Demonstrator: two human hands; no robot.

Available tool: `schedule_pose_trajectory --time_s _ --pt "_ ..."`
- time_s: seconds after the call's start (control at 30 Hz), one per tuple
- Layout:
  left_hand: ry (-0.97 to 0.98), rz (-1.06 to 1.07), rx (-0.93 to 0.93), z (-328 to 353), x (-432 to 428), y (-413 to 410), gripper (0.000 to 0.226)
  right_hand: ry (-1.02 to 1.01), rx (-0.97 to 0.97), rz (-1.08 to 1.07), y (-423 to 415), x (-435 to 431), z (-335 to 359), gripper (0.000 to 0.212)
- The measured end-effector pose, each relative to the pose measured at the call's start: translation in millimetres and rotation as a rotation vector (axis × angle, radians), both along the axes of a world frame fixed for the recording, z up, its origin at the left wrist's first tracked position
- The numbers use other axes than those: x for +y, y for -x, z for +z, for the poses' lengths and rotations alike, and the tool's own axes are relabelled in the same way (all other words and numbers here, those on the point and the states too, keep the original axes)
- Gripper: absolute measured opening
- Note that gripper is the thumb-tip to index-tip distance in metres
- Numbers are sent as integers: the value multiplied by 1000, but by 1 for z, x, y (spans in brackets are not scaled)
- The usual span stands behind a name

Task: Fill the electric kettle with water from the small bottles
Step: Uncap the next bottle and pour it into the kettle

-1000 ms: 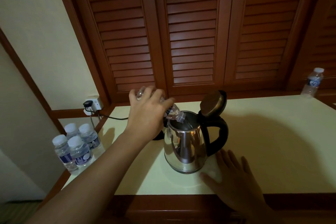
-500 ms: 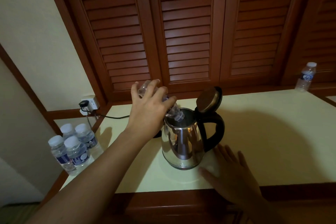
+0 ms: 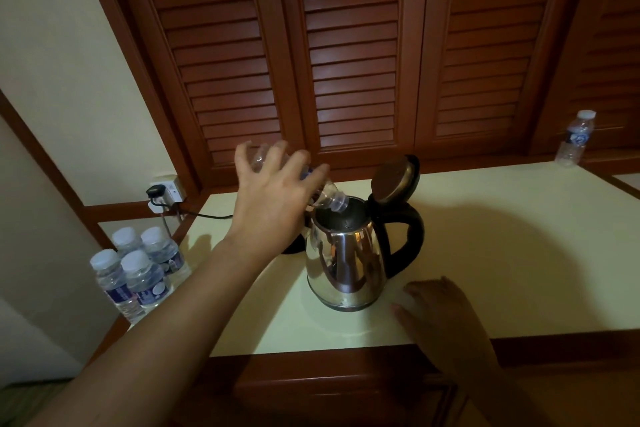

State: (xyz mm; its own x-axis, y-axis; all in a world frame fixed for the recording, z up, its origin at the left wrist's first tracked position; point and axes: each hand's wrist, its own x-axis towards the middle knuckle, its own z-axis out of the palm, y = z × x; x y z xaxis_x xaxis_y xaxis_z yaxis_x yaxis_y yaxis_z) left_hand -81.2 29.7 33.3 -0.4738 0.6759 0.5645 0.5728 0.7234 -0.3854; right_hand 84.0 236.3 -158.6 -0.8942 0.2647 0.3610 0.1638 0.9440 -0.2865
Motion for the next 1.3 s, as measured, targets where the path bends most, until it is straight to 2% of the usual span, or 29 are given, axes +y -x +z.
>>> schedule_pose_trajectory --time_s 0.07,0.17,0.23,0.33,0.47,0.63,0.83,1.03,1.3 --pt "-35 31 -14 -2 -10 -2 79 137 63 -30 -4 -4 7 39" --pt "-151 11 -93 -12 -27 -7 70 245 181 -45 -7 -15 19 31" --pt "-318 -37 -276 -21 -37 -19 65 415 230 -10 -7 -25 30 29" --pt "-537 -182 -580 -44 -52 -46 62 500 260 81 -7 -35 54 28" --pt "-564 -303 -791 -80 -69 -74 64 562 179 182 -5 -41 87 38" --pt "-572 -327 -889 -94 -73 -89 63 550 114 247 -8 -44 104 42" --pt "-612 -347 -1045 -96 -66 -91 58 620 153 278 -16 -42 112 41" --pt "-663 -441 -1432 -102 -44 -90 50 703 184 287 -31 -25 120 40" --pt "-773 -615 -1986 -110 14 -95 36 701 54 301 -63 21 144 36"
